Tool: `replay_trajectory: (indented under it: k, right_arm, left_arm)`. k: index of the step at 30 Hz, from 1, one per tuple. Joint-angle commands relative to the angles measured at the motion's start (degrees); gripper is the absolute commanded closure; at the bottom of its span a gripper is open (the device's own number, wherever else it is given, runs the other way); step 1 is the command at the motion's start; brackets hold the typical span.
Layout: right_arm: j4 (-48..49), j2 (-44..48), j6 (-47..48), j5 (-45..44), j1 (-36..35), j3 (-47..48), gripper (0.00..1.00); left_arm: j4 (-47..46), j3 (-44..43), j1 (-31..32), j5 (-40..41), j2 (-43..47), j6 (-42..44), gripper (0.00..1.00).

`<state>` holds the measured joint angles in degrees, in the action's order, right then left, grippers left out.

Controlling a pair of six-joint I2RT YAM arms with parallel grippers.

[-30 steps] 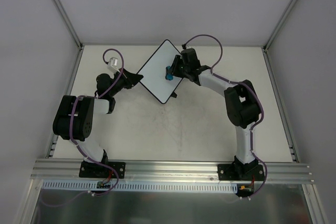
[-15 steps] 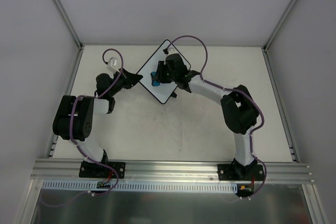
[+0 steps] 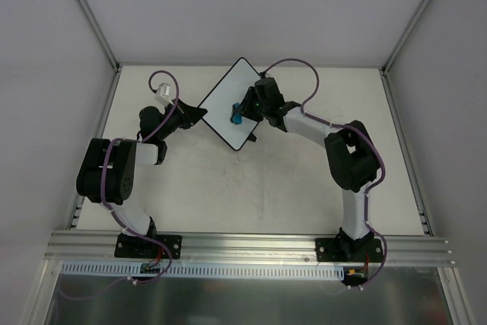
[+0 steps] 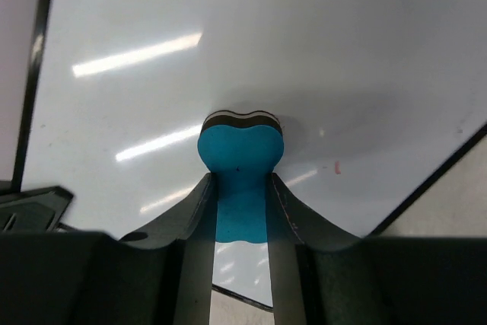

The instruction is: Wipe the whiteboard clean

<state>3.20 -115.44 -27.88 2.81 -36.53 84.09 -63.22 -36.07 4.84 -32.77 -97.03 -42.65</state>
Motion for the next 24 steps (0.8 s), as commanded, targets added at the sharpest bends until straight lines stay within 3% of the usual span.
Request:
replay_trajectory:
  k: [1, 10, 24]
  right_arm:
    - [-4.87, -1.63, -6.48, -2.37, 2.69, -3.67, 1.0]
    - [-7.5, -0.58, -15.36, -9.66, 5.07, -8.07, 1.0]
    - [-6.81, -3.92, -17.03, -3.43, 8.05, -6.84, 1.0]
  left_arm:
    - [-2.08, -0.93, 0.96, -4.14, 0.44, 3.63, 1.0]
    - [-2.08, -0.84, 0.96, -4.05, 0.62, 3.72, 1.0]
    - [-2.17, -0.75, 0.96, -4.14, 0.71, 3.46, 1.0]
